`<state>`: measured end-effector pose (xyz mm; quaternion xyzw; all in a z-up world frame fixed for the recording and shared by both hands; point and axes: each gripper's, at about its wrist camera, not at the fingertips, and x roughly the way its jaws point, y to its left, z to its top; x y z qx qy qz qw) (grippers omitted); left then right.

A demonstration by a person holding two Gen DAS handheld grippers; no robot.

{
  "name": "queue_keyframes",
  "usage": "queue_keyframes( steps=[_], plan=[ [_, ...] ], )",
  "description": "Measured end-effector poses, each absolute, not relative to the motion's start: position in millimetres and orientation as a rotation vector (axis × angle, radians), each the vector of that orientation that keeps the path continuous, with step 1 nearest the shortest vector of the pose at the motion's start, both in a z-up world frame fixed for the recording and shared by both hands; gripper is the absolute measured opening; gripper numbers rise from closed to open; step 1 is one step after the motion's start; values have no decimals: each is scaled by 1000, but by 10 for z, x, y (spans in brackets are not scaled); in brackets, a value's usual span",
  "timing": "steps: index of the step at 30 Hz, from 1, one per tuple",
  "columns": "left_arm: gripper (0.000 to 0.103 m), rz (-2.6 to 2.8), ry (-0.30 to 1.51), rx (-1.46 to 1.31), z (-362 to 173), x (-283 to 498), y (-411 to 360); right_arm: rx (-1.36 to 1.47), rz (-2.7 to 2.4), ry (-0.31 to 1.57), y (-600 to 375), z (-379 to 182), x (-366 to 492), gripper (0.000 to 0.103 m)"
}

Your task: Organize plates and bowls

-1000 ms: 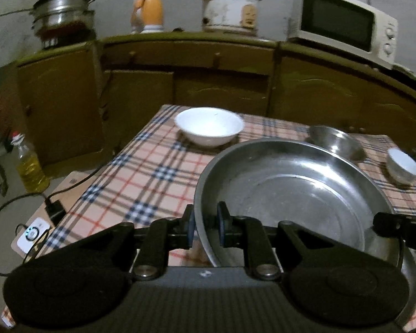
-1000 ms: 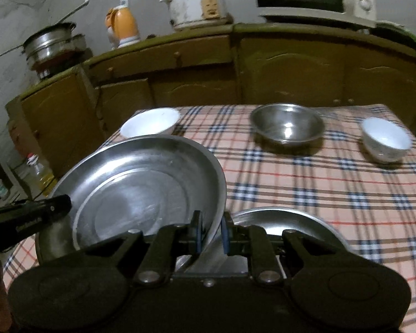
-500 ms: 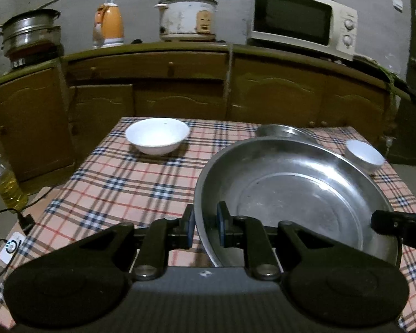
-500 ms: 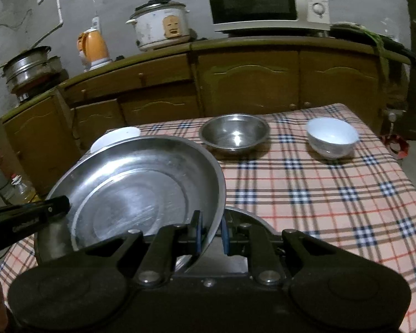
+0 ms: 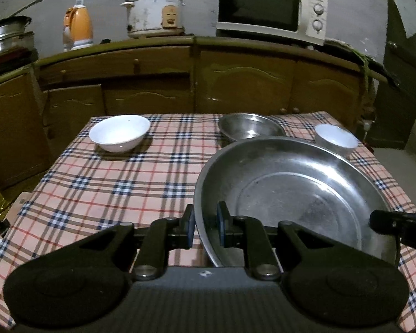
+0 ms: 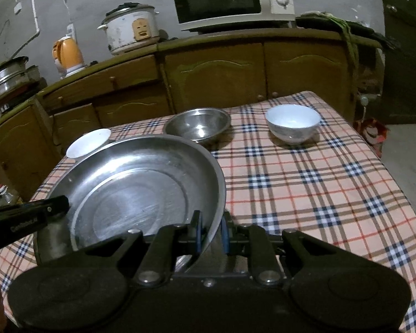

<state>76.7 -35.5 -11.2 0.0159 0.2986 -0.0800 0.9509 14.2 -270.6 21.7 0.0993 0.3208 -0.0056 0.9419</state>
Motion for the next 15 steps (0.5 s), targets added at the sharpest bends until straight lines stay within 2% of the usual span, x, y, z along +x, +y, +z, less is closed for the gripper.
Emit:
queue_keyframes(
  steps=[15],
  plan=[
    [17, -195, 655, 46, -283, 834, -501, 222, -43, 687, -2881, 40, 115, 19]
  ],
)
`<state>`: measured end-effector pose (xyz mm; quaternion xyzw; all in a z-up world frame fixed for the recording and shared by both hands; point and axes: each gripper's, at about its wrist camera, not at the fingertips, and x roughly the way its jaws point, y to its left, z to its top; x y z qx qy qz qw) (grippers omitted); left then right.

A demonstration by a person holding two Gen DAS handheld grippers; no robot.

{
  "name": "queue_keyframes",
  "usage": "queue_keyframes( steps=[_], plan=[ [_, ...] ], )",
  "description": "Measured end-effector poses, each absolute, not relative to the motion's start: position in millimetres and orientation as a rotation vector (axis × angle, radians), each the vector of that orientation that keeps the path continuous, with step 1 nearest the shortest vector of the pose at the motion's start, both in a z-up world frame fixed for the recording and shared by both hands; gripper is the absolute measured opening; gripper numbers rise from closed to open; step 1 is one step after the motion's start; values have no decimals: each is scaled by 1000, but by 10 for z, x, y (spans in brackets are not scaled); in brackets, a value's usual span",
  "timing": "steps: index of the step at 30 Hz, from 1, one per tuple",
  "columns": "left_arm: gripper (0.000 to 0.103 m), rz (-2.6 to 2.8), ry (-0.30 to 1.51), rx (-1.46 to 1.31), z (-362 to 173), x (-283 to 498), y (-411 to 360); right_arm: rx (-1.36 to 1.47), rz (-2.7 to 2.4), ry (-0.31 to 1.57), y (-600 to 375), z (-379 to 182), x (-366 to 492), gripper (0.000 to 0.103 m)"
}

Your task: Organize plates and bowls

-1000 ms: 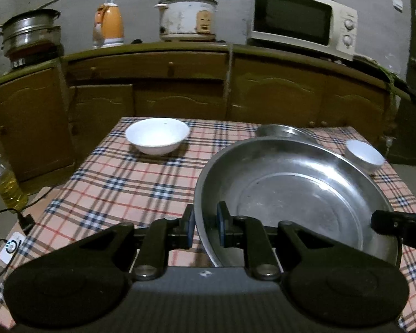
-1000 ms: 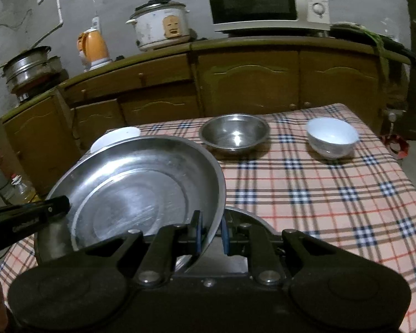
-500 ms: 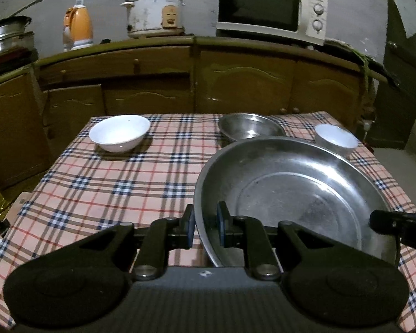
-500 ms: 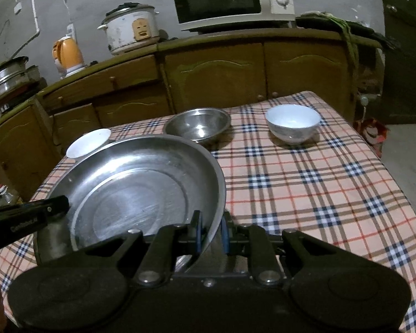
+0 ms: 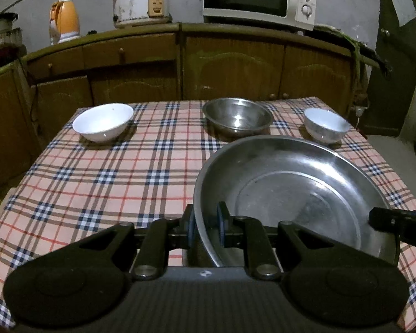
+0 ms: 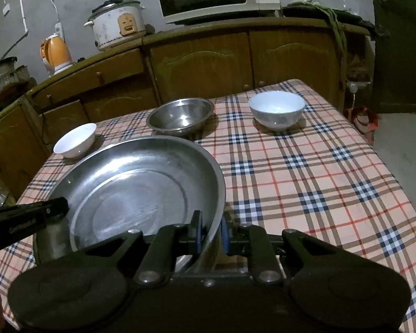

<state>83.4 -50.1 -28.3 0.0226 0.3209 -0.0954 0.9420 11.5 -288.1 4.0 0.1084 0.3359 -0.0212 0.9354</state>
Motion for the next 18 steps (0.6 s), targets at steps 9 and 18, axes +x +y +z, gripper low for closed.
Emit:
queue_keyframes(
  steps=[9, 18],
  plan=[
    [17, -193, 694, 49, -438, 890, -515, 217, -44, 722, -2880, -137, 184, 19],
    [18, -182, 740, 59, -634, 941, -482, 207, -36, 771, -2827, -373, 258, 19]
  ],
)
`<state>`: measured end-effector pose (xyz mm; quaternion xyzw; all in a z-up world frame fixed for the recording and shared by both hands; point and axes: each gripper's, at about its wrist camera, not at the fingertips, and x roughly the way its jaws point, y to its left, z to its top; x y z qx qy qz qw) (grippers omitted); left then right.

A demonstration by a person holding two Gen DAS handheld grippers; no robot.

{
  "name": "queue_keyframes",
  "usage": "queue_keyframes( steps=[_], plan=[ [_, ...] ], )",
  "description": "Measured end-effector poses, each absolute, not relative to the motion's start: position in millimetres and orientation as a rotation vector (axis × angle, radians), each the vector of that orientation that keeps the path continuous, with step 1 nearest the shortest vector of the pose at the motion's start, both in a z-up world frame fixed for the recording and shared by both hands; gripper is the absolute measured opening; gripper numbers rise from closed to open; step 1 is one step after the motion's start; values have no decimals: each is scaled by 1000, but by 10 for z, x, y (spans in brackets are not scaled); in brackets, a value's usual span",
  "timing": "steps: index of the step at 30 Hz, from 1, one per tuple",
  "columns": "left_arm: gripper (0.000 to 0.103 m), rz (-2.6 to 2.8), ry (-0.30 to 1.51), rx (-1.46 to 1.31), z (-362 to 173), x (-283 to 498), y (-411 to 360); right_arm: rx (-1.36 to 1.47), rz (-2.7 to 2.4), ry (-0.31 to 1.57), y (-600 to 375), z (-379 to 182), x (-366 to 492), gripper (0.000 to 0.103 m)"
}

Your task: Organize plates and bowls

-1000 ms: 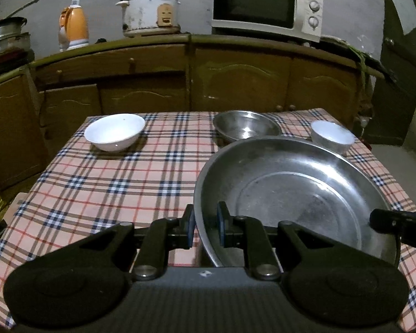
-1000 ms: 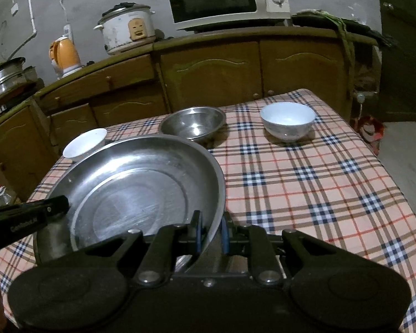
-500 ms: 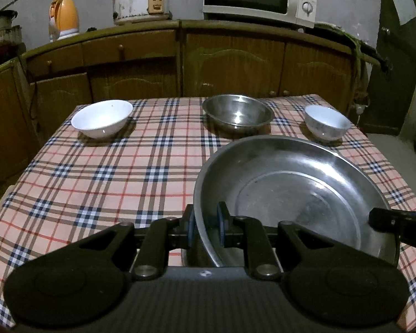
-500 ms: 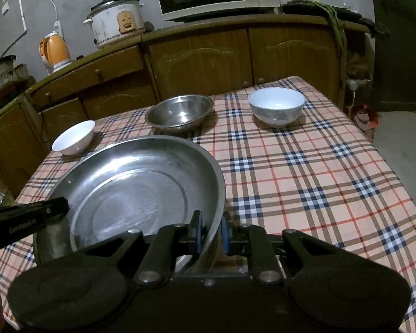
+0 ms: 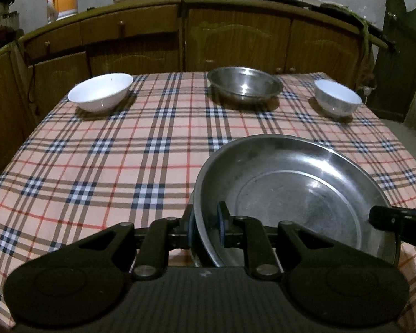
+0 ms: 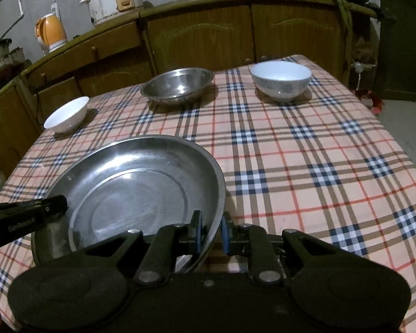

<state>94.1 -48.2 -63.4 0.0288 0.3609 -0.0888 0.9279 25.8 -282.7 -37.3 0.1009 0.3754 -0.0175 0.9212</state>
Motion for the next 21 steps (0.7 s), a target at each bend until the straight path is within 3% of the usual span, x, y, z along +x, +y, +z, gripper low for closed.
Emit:
queue_keyframes(
  steps=[13, 19, 21],
  plan=[
    [19, -180, 762, 72, -789, 995, -494, 183, -35, 794, -2796, -517, 337, 20],
    [26, -189, 755, 76, -802, 983, -510, 170, -35, 790, -2791, -509, 338, 22],
    [29, -190, 751, 69, -804, 983, -506, 170, -42, 781, -2803, -497, 325, 27]
  ],
)
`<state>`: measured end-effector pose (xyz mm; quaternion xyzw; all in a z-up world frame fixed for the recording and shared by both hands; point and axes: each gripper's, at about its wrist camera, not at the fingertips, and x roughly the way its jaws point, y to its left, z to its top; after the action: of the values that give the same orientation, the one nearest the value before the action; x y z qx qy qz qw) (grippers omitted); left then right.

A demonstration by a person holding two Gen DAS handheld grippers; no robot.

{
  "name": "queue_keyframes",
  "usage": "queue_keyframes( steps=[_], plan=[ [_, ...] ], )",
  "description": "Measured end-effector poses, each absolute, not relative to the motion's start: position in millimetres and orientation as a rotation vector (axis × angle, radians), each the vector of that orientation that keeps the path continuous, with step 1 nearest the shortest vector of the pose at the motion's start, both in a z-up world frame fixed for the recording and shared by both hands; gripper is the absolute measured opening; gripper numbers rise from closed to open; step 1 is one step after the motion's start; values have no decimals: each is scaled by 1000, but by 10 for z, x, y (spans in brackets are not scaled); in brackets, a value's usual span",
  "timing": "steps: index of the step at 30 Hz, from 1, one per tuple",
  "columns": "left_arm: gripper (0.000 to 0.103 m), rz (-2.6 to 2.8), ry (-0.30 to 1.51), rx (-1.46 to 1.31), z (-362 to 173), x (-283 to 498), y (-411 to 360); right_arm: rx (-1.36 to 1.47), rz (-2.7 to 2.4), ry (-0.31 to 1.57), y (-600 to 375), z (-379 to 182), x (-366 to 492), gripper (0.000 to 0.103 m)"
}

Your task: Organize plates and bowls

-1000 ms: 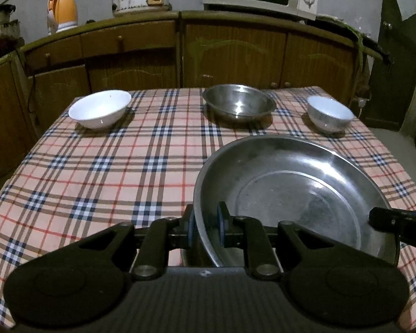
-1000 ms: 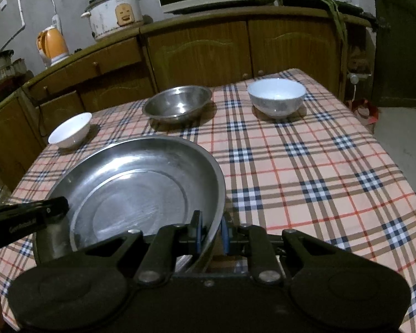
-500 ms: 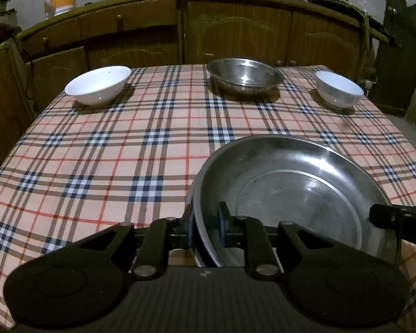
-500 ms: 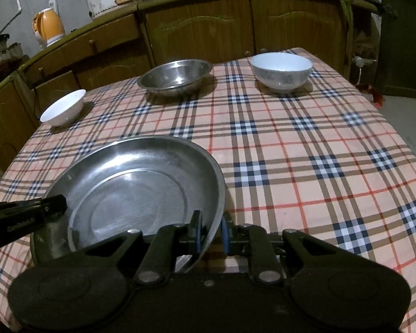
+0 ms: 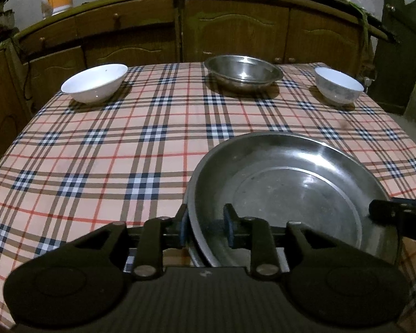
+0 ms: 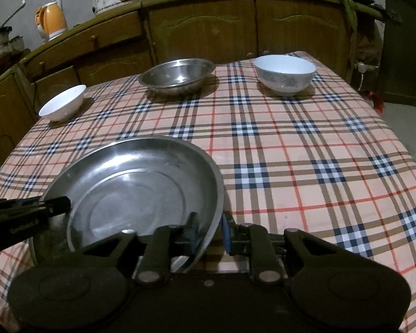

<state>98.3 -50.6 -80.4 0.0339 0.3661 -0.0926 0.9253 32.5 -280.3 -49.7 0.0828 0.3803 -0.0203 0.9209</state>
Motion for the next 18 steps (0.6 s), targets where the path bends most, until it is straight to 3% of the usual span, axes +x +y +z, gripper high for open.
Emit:
queue_keyframes(
  steps=[4, 6, 9, 18],
  plan=[
    [33, -184, 747, 47, -792, 988, -473, 178, -64, 770, -2856, -480, 318, 30],
    [46, -172, 739, 35, -777, 978, -444, 186, -75, 764, -2892, -479, 305, 30],
    [55, -167, 718, 19, -737, 962, -396, 206, -87, 759, -2960, -475, 294, 31],
    [57, -154, 751, 2, -800, 1035, -341, 295, -71, 771, -3069, -528, 299, 34]
  ],
)
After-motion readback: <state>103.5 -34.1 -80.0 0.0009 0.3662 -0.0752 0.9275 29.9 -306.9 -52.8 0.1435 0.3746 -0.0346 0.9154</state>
